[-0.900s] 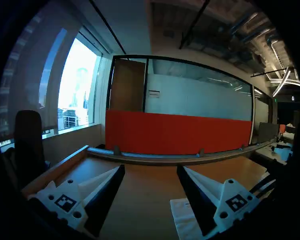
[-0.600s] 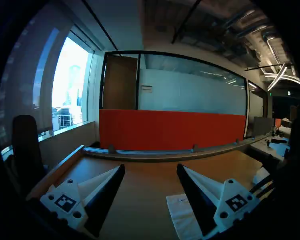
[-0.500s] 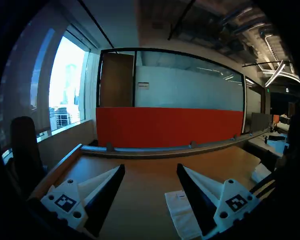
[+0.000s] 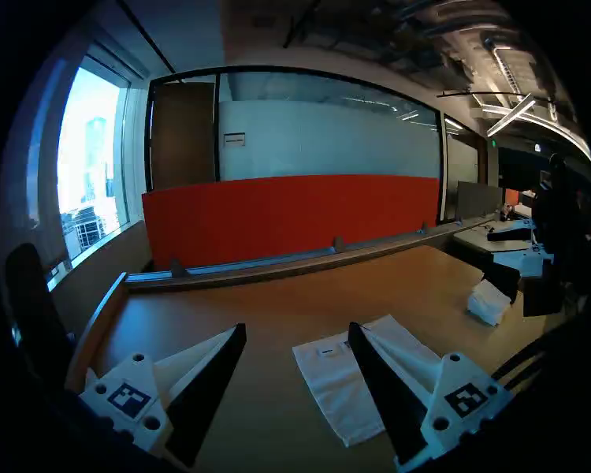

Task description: Fold towel

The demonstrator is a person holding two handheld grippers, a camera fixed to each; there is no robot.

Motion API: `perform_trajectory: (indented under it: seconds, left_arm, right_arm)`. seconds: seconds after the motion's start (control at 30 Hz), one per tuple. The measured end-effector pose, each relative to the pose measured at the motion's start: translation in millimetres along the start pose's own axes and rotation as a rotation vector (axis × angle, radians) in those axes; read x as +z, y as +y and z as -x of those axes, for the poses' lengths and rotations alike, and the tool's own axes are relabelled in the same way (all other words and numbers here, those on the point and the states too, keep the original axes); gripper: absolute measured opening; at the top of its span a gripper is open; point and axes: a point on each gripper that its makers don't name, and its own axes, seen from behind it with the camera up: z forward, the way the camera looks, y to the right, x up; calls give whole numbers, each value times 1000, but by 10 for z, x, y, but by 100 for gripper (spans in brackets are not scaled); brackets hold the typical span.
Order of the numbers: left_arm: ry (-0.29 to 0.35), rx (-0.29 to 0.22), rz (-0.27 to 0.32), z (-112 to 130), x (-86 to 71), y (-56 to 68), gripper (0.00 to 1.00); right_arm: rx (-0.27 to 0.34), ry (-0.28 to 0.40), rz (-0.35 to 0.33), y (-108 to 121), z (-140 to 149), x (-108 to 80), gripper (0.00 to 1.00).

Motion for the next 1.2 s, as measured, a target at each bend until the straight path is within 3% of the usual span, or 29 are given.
perform_trajectory:
  seconds: [0.4, 0.8, 1.2]
  left_arm:
    - [-65, 29, 86, 390, 54, 259, 96]
    - [-170, 38, 147, 1043, 180, 473, 96]
    - [-319, 87, 219, 1759, 376, 727, 96]
  right_arm:
    - [-21, -96, -78, -225, 404, 60, 100]
    - [-33, -193, -153, -460, 1012, 158, 100]
    - [-54, -317, -224, -723, 1700, 294, 100]
